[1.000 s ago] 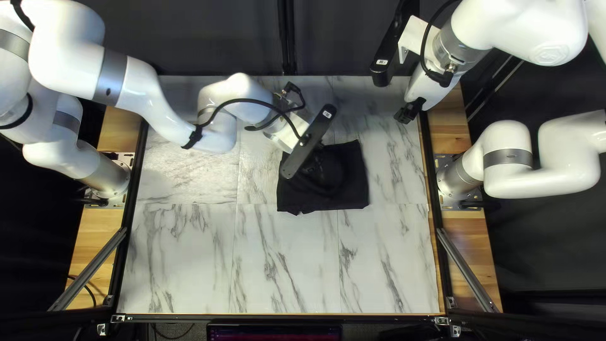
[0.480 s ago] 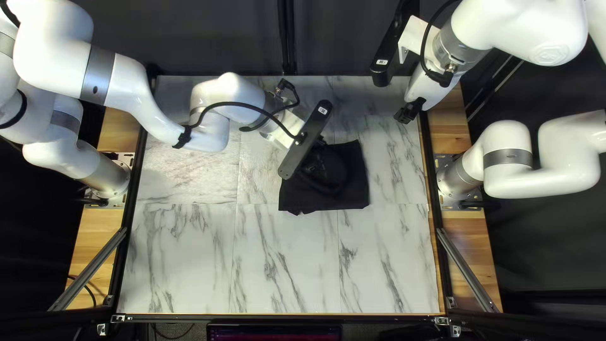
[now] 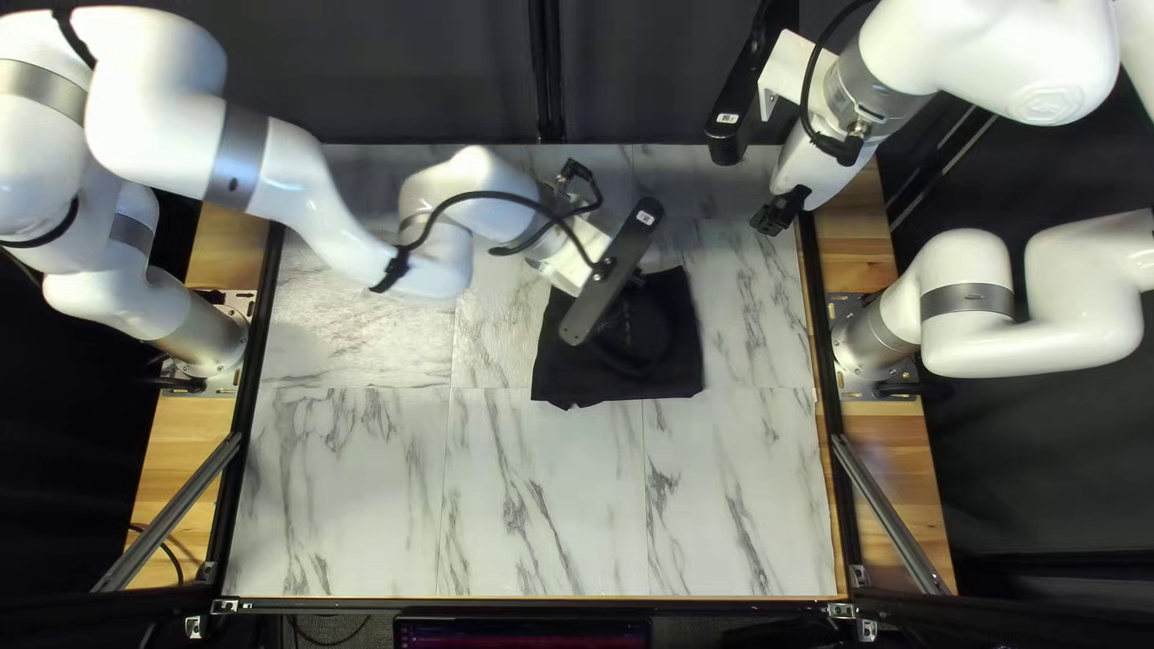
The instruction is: Fold t-shirt
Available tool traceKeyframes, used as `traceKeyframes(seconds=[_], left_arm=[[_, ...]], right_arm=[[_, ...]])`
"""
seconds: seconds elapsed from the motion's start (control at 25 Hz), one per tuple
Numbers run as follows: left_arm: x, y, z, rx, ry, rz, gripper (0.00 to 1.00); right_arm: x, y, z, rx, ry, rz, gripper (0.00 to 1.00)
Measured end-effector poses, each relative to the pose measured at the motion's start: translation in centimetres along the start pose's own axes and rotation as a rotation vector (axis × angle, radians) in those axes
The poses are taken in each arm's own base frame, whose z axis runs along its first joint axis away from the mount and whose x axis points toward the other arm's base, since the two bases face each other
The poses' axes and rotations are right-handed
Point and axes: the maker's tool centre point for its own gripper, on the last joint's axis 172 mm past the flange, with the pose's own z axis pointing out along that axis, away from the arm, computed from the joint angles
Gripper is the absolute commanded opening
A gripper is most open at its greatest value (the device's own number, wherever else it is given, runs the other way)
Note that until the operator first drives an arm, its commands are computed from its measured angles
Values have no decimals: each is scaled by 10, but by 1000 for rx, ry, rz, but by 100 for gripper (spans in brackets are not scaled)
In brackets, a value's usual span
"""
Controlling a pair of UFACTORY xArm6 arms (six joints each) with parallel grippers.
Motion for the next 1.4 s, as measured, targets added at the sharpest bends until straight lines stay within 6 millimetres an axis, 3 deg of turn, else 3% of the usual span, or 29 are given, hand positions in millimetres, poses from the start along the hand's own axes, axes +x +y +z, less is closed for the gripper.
traceKeyframes(seconds=[0.48, 0.56, 0.68, 0.88, 1.08, 1.2, 1.4], left_arm=[[-37, -31, 80, -26, 12, -88, 0], [-43, -31, 86, -30, 10, -103, 100], [-49, -25, 85, -34, 6, -115, 100], [-46, -19, 64, -26, 12, -113, 100], [-49, -18, 27, -2, 16, -109, 100], [-58, -22, -11, 25, 10, -103, 100], [-77, -27, -102, 65, -10, -117, 100]], right_arm=[[0, 0, 0, 0, 0, 0, 100], [0, 0, 0, 0, 0, 0, 100], [0, 0, 0, 0, 0, 0, 100], [0, 0, 0, 0, 0, 0, 100], [0, 0, 0, 0, 0, 0, 100], [0, 0, 0, 0, 0, 0, 100], [0, 0, 0, 0, 0, 0, 100]])
